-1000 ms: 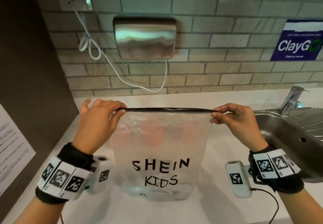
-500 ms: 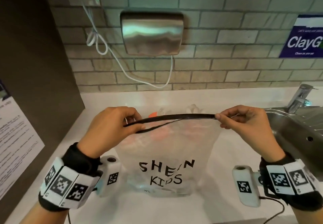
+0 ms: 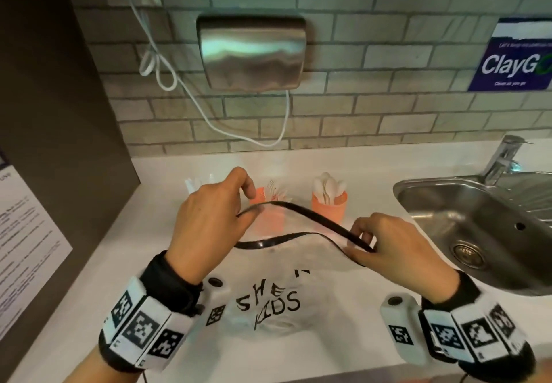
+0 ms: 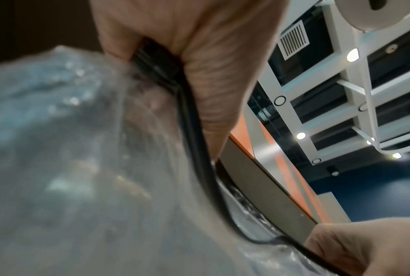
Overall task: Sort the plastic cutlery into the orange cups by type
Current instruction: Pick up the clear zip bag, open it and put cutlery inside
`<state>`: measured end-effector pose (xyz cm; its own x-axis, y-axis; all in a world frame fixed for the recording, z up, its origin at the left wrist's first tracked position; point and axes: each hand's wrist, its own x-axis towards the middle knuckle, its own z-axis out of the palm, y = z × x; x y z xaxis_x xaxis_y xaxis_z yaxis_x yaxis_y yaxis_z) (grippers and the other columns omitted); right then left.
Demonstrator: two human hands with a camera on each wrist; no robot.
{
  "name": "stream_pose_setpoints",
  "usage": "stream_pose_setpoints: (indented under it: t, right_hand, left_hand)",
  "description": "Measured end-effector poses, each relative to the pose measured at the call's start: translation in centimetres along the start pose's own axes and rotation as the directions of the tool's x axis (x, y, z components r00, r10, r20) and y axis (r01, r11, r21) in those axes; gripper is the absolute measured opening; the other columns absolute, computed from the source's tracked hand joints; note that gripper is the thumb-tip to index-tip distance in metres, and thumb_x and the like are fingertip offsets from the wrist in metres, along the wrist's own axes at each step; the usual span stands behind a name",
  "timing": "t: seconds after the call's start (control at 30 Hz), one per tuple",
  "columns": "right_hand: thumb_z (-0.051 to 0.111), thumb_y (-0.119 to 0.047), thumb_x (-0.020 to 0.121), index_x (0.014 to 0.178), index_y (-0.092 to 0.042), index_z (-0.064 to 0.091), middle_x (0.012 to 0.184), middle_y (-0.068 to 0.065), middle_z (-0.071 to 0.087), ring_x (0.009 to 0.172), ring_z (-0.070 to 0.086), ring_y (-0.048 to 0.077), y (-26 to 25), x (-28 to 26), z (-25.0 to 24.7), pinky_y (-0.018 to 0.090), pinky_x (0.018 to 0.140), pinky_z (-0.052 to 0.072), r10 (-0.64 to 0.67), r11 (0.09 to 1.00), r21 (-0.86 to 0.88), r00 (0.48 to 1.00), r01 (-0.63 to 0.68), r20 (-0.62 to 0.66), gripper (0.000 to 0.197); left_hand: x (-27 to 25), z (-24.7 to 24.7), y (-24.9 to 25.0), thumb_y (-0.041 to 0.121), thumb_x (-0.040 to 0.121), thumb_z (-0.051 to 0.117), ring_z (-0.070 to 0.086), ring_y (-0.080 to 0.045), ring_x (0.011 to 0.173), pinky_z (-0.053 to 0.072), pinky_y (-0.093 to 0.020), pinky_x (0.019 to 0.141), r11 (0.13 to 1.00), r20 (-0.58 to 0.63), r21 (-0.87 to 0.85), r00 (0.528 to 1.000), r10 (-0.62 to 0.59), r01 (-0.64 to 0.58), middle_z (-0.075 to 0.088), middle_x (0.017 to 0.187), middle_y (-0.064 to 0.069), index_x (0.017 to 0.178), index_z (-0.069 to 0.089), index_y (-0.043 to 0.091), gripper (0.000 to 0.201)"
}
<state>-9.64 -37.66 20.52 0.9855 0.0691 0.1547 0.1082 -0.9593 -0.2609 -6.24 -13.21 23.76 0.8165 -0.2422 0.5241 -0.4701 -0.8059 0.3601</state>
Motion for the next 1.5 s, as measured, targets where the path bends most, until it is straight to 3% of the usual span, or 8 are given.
stream_pose_setpoints:
  t: [0.23,0.53,0.8,0.93,1.1,1.23,1.37,1.5]
  right_hand:
    - [0.042,0.013,0.088,0.078,-0.014,0.05,0.073,0.006,0.07,0.066,0.07,0.016,-0.7,0.2,0.8,0.018,0.053,0.054,0.192,0.42,0.907,0.978,-0.006,-0.082,0.03]
    - [0.038,0.005,0.09,0.082,-0.012,0.05,0.054,0.004,0.049,0.04,0.044,0.01,-2.8,0.1,3.7,0.02,0.039,0.046,0.248,-0.472,0.872,0.93,-0.128,0.271,0.023]
    - [0.071,-0.039,0.068,0.103,-0.017,0.062,0.096,-0.008,0.069,0.08,0.064,0.001,-2.0,-2.6,8.4,0.023,0.076,0.052,-0.119,0.757,0.651,0.969,-0.054,0.218,0.042]
    - [0.066,-0.023,0.083,0.082,0.006,0.069,0.062,0.001,0.064,0.052,0.058,-0.008,-1.3,-1.6,8.8,0.009,0.056,0.044,-0.03,0.58,0.747,0.908,-0.324,0.418,0.028]
    - [0.094,-0.028,0.027,0.072,-0.007,0.076,0.067,0.009,0.069,0.058,0.068,0.019,1.3,0.1,6.4,0.028,0.044,0.054,-0.007,-0.228,0.857,0.881,-0.461,0.472,0.053]
    - [0.091,-0.013,0.032,0.07,0.001,0.072,0.081,0.02,0.072,0.075,0.072,0.028,0.7,1.4,6.3,0.041,0.064,0.06,0.063,-0.523,0.808,0.932,-0.273,0.356,0.045]
    - [0.051,-0.008,0.072,0.056,-0.007,0.061,0.054,0.007,0.061,0.049,0.062,0.015,-0.2,2.1,7.9,0.027,0.051,0.057,0.235,-0.577,0.804,0.915,-0.14,0.327,0.019]
    - [0.061,-0.016,0.081,0.063,-0.014,0.053,0.048,-0.004,0.038,0.042,0.038,0.007,1.5,1.5,9.1,0.015,0.039,0.036,0.271,-0.269,0.943,0.925,-0.195,0.268,0.019]
  left_hand:
    - [-2.3,3.4,-2.1,0.05,0.083,0.058,0.06,-0.021,0.097,0.037,-0.027,0.068,0.879,0.4,0.477,0.884,-0.242,0.024,0.063,0.107,0.0,0.12,0.045,0.023,0.047]
    - [-4.5,9.3,-6.9,0.025,0.093,0.049,0.06,-0.029,0.089,0.038,-0.028,0.064,0.917,0.343,0.218,0.854,-0.392,0.333,0.065,0.093,-0.007,0.094,0.052,0.017,0.009]
    - [-2.1,9.9,-7.6,0.006,0.091,0.047,0.062,-0.023,0.075,0.054,-0.031,0.065,-0.201,0.624,-0.757,0.596,-0.505,0.621,0.069,0.079,-0.011,0.085,0.063,0.008,0.018]
    - [-2.1,11.1,-7.7,0.009,0.091,0.051,0.061,-0.025,0.089,0.051,-0.035,0.074,-0.156,0.556,-0.798,0.609,-0.566,0.582,0.065,0.099,-0.015,0.098,0.062,0.005,0.014]
    - [-3.8,10.0,-7.2,0.004,0.079,0.066,0.057,-0.015,0.078,0.043,-0.023,0.066,0.527,0.493,-0.568,0.774,-0.396,0.632,0.063,0.081,0.0,0.08,0.062,0.015,0.012]
    - [-7.4,12.5,-6.3,0.05,0.076,0.063,0.056,-0.008,0.097,0.042,-0.021,0.082,0.916,0.725,-0.053,0.646,-0.238,0.397,0.057,0.104,0.012,0.106,0.055,0.025,0.04]
    - [-8.5,14.1,-6.0,0.046,0.088,0.054,0.06,-0.003,0.078,0.045,-0.013,0.066,0.864,0.637,-0.134,0.71,-0.299,0.484,0.066,0.083,0.016,0.092,0.06,0.032,0.016]
    - [-6.7,12.0,-7.9,0.005,0.089,0.054,0.051,-0.01,0.054,0.039,-0.014,0.042,0.306,0.656,-0.513,0.596,-0.463,0.802,0.061,0.06,0.004,0.076,0.063,0.011,0.016]
